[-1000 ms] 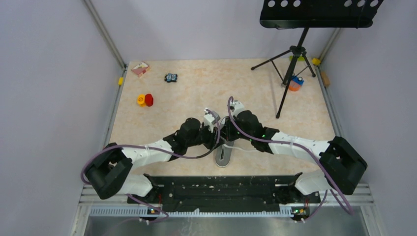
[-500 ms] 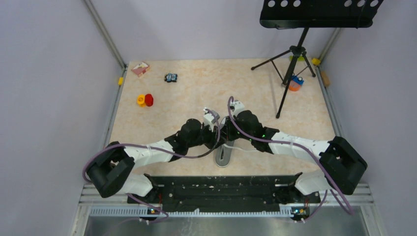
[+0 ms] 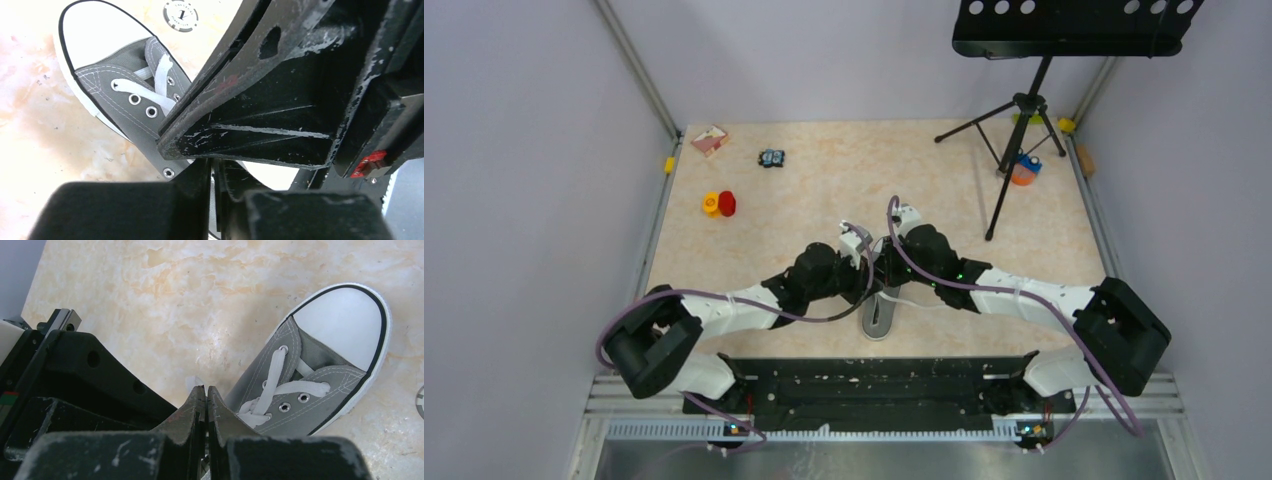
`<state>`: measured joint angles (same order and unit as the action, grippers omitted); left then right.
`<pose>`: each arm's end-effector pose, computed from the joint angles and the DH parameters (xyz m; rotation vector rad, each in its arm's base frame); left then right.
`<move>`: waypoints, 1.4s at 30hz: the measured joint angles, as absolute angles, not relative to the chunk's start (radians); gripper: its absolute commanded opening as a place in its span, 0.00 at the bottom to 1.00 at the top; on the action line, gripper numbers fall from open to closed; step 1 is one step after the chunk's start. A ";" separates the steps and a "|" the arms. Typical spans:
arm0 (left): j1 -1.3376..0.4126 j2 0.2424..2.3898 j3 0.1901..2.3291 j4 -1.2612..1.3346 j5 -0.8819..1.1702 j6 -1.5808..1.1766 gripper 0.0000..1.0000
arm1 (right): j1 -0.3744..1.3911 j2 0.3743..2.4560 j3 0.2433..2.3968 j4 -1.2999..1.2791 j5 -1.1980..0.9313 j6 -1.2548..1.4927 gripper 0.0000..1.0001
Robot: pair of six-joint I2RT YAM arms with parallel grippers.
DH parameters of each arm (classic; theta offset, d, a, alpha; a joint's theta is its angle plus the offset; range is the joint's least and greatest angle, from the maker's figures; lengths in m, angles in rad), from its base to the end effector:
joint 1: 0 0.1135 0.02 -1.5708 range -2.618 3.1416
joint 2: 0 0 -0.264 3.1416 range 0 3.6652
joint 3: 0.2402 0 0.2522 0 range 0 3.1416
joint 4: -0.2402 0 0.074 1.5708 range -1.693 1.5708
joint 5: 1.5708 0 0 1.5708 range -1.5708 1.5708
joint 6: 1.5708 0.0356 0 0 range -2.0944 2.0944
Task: Tie the shoes
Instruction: Wrap the shoelace around the shoelace.
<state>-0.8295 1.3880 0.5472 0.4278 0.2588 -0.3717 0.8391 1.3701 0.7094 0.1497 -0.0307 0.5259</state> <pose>0.1819 -0.2122 0.1871 0.6545 2.0172 -1.0074 0.1951 0.2189 0.2157 -0.3625 2.1691 0.8387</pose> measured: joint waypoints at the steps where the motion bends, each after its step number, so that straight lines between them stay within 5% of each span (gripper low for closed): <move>1: -0.830 1.388 0.547 0.428 0.255 -0.375 0.00 | 0.839 1.370 0.709 0.150 -0.031 0.526 0.00; 7: -0.833 1.388 0.541 0.443 0.236 -0.391 0.00 | 0.839 1.370 0.709 0.150 -0.029 0.526 0.01; 13: -0.834 1.388 0.499 0.495 0.228 -0.411 0.00 | 0.837 1.355 0.709 0.127 0.000 0.540 0.73; 15: -0.834 1.388 0.491 0.506 0.228 -0.414 0.00 | 0.836 1.320 0.709 0.087 0.036 0.553 0.93; 16: -0.834 1.388 0.488 0.513 0.231 -0.415 0.00 | 0.836 1.294 0.709 0.064 0.060 0.560 0.96; 18: -0.834 1.388 0.487 0.525 0.235 -0.416 0.00 | 0.835 1.239 0.709 0.015 0.109 0.566 0.93; 21: -0.834 1.388 0.487 0.534 0.243 -0.415 0.00 | 0.801 1.064 0.707 -0.121 0.218 0.649 0.65; 24: -0.834 1.388 0.486 0.542 0.247 -0.413 0.00 | 0.727 0.929 0.679 -0.235 0.281 0.768 0.50; 26: -0.834 1.388 0.486 0.548 0.250 -0.411 0.00 | 0.704 0.853 0.635 -0.332 0.318 0.854 0.57; 29: -0.834 1.388 0.486 0.559 0.260 -0.404 0.00 | 0.704 0.809 0.592 -0.467 0.332 0.955 0.83; 31: -0.834 1.388 0.486 0.570 0.273 -0.393 0.00 | 0.704 0.820 0.581 -0.543 0.328 1.005 0.89; 32: -0.834 1.388 0.486 0.575 0.279 -0.388 0.00 | 0.704 0.836 0.581 -0.569 0.321 1.024 0.89; 37: -0.834 1.404 0.486 0.583 0.321 -0.337 0.00 | 0.704 0.950 0.578 -0.621 0.280 1.110 0.59; 42: -0.834 1.407 0.486 0.582 0.359 -0.269 0.00 | 0.702 1.029 0.553 -0.612 0.274 1.198 0.61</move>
<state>-0.8341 1.4075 0.4858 0.5816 0.3592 -0.2687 0.7021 1.0294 0.5533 -0.6117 0.2741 1.1976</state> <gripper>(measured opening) 0.007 0.579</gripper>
